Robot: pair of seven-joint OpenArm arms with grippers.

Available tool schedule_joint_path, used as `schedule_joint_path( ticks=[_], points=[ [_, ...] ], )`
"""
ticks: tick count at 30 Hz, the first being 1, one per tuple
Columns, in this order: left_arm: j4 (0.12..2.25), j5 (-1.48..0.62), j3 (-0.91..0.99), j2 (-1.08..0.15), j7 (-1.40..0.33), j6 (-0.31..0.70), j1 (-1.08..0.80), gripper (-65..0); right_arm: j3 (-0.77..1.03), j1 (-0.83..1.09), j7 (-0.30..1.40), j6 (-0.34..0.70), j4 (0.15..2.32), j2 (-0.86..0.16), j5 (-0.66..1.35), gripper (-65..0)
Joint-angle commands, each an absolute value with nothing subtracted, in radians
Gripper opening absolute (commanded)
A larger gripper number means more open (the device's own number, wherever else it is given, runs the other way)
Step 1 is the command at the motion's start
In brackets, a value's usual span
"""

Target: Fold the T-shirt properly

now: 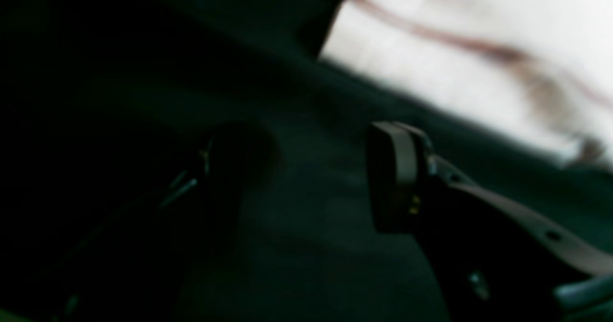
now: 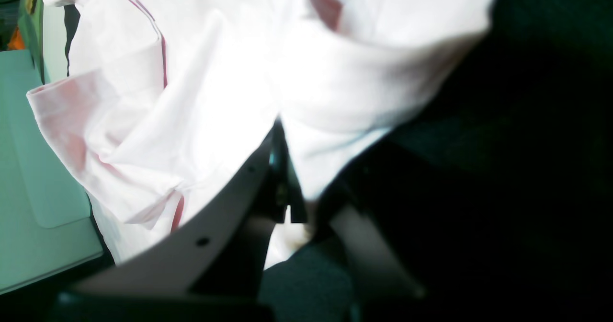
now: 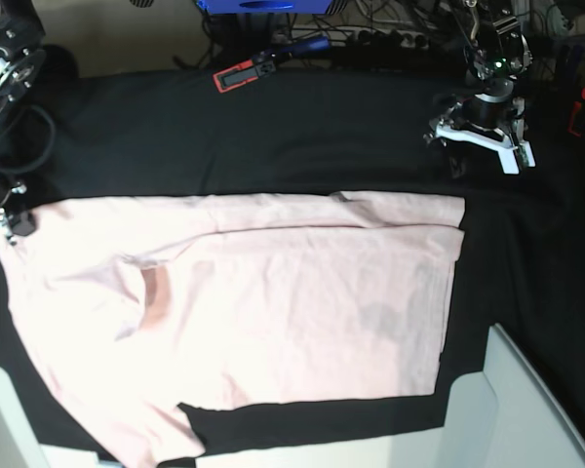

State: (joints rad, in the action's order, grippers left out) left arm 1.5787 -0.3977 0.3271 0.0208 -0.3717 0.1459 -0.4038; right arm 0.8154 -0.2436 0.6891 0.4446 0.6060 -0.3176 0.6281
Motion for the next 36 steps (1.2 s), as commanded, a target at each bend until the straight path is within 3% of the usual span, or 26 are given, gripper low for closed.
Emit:
schedule_joint_path(
  ticks=[1, 10, 28, 36],
  points=[
    [1.6, -0.437, 0.331, 0.008, -0.348, 0.145, -0.403, -25.5, 0.814, -0.263, 0.679, 0.455, 0.619, -0.34, 0.645, -64.9],
    [1.584, -0.516, 0.341, -0.041, -0.348, 0.145, -0.289, -25.5, 0.814, -0.26, 0.68, 0.455, 0.619, -0.341, 0.645, -64.9],
    [1.182, -0.515, 0.334, -0.058, -0.341, 0.145, -0.074, -25.5, 0.814, -0.257, 0.684, 0.46, 0.619, -0.341, 0.645, -65.0],
    [1.148, -0.515, 0.329, -0.048, -0.341, 0.145, -0.071, -25.7, 0.814, -0.255, 0.684, 0.46, 0.619, -0.34, 0.645, -65.0]
  ],
)
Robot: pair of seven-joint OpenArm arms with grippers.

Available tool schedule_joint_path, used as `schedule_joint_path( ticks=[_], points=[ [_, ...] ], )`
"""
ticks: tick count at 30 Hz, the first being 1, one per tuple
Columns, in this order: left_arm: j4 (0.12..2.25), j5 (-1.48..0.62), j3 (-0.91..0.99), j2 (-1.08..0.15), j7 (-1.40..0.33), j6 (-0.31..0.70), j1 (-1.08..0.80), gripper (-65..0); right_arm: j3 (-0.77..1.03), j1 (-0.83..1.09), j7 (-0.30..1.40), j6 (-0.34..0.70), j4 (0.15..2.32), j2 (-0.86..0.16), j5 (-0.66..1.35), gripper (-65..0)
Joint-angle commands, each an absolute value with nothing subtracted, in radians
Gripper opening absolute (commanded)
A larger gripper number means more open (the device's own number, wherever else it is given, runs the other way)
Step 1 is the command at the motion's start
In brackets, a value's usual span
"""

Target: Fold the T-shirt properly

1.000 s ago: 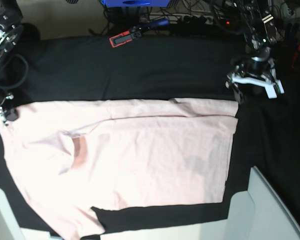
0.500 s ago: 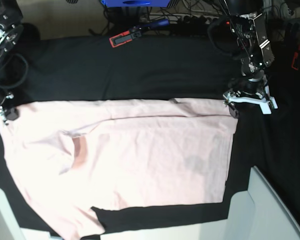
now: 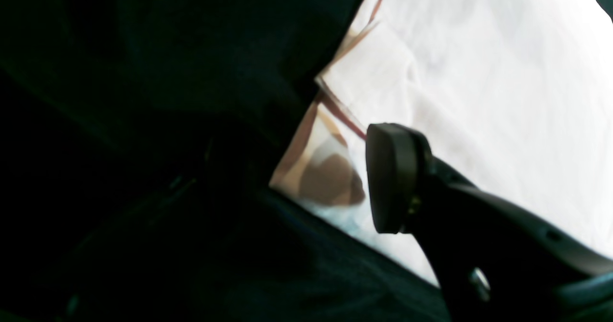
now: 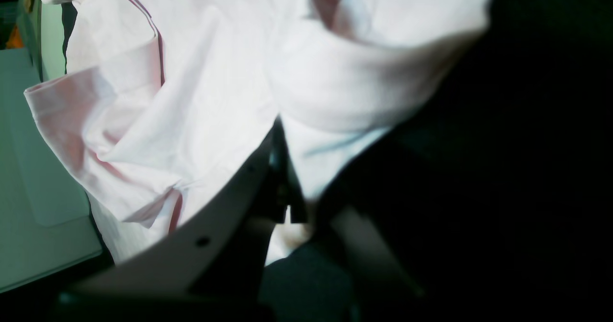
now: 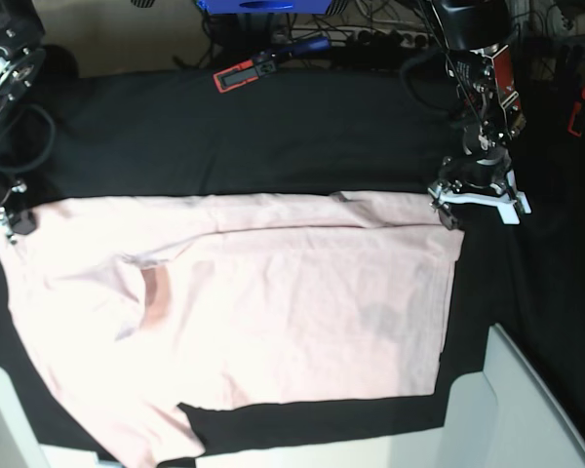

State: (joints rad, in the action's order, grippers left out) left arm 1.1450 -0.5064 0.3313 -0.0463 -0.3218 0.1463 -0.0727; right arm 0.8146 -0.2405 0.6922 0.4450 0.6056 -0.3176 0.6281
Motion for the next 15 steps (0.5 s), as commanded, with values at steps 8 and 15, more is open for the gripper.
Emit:
schedule_joint_path(
  ticks=[8, 15],
  points=[
    [1.141, -0.515, 0.328, -0.018, -0.343, 0.145, -0.081, -26.4, 0.814, -0.255, 0.708, 0.46, 0.619, -0.34, 0.645, -65.0],
    [1.118, -0.519, 0.329, -0.016, -0.343, 0.145, -0.081, -49.2, 0.814, -0.255, 0.713, 0.46, 0.619, -0.34, 0.645, -65.0]
  ],
)
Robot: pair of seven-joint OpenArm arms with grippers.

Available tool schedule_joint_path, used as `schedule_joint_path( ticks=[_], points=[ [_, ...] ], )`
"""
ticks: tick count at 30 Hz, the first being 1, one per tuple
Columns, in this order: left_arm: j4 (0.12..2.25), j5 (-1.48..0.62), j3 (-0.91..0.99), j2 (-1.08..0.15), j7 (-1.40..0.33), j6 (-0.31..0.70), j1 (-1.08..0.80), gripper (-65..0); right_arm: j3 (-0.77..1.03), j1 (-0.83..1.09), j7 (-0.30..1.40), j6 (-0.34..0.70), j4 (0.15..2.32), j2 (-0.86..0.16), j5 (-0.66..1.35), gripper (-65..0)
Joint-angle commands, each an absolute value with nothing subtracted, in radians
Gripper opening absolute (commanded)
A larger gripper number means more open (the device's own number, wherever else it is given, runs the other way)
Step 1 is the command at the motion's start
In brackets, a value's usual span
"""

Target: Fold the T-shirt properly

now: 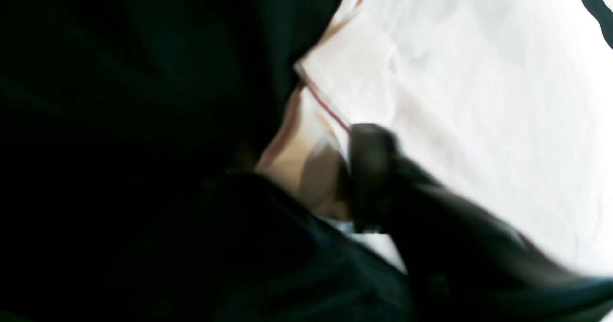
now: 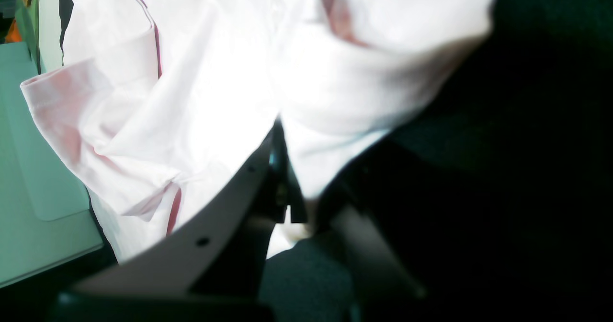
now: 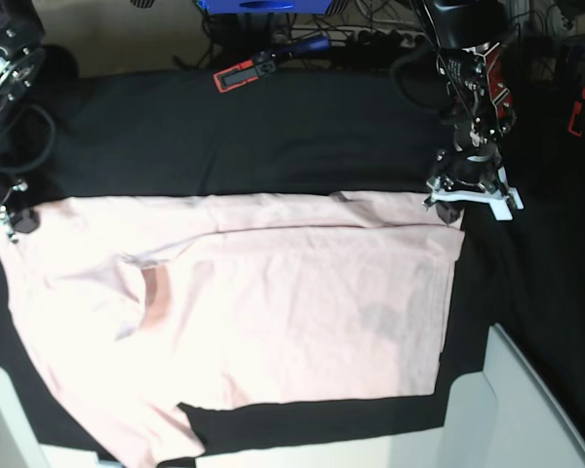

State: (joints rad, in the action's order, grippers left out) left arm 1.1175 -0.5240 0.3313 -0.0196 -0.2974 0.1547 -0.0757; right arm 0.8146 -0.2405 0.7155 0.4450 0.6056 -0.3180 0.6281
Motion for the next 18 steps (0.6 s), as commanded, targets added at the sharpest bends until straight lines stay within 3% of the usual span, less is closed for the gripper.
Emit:
schedule_joint_path(
  ticks=[1, 7, 9, 18],
  points=[
    [1.118, -0.521, 0.329, -0.016, -0.343, 0.145, -0.081, -53.4, 0.814, -0.255, 0.713, 0.46, 0.619, -0.34, 0.645, -65.0],
    [1.129, -0.522, 0.34, -0.016, -0.344, 0.145, -0.099, -58.6, 0.814, -0.243, 0.713, 0.46, 0.619, -0.34, 0.645, -65.0],
    [1.153, -0.522, 0.335, -0.015, -0.343, 0.145, -0.108, -65.0, 0.814, -0.242, 0.711, 0.46, 0.619, -0.34, 0.645, -65.0],
    [1.291, -0.522, 0.335, -0.013, -0.348, 0.145, -0.183, -65.0, 0.819, -0.216, 0.714, 0.46, 0.627, -0.346, 0.653, -65.0]
  ],
)
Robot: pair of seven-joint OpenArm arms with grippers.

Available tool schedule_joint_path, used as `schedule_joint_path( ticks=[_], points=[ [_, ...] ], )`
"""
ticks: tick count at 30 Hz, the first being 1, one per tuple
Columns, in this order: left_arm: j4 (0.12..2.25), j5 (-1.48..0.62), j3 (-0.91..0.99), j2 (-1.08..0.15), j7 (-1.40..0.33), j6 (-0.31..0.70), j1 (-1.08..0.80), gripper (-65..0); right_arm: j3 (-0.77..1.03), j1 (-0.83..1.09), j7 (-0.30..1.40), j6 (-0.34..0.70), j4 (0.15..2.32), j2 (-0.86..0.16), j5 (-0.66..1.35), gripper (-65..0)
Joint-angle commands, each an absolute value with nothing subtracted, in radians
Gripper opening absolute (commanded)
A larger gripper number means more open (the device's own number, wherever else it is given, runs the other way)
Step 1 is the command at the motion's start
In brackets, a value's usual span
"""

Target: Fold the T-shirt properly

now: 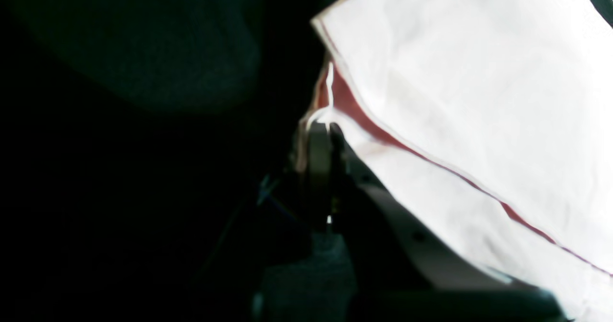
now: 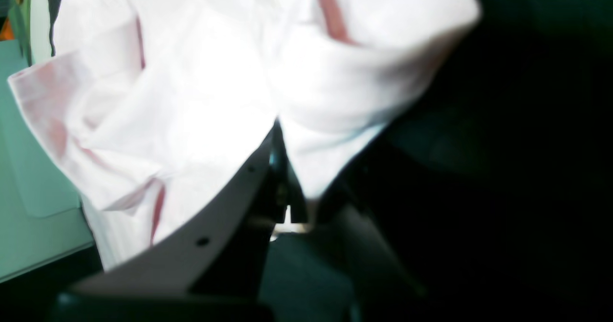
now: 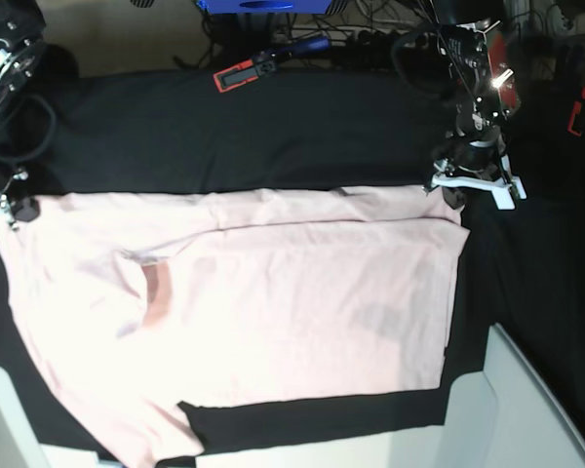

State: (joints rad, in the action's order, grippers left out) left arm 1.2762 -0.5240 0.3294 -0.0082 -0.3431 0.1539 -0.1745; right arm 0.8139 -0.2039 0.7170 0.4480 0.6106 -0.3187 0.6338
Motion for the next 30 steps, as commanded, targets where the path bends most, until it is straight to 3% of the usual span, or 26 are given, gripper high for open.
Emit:
schedule_joint_path(
  ticks=[1, 8, 20, 30],
  points=[
    [1.302, -0.522, 0.335, -0.013, -0.348, 0.145, -0.189, -65.0, 0.82, -0.213, 0.714, 0.46, 0.627, -0.346, 0.653, -65.0],
    [1.371, -0.522, 0.329, -0.013, -0.349, 0.145, -0.225, -65.0, 0.822, -0.173, 0.723, 0.461, 0.69, -0.348, 0.653, -65.0],
    [1.481, -0.522, 0.331, -0.018, -0.349, 0.145, -0.341, -65.0, 0.987, -0.091, 0.969, 0.461, 0.915, -0.34, 0.653, -65.0],
    [1.567, -0.522, 0.338, -0.018, -0.349, 0.145, -0.464, -65.0, 0.987, 0.025, 0.978, 0.461, 0.972, -0.317, 0.653, -65.0]
  ],
)
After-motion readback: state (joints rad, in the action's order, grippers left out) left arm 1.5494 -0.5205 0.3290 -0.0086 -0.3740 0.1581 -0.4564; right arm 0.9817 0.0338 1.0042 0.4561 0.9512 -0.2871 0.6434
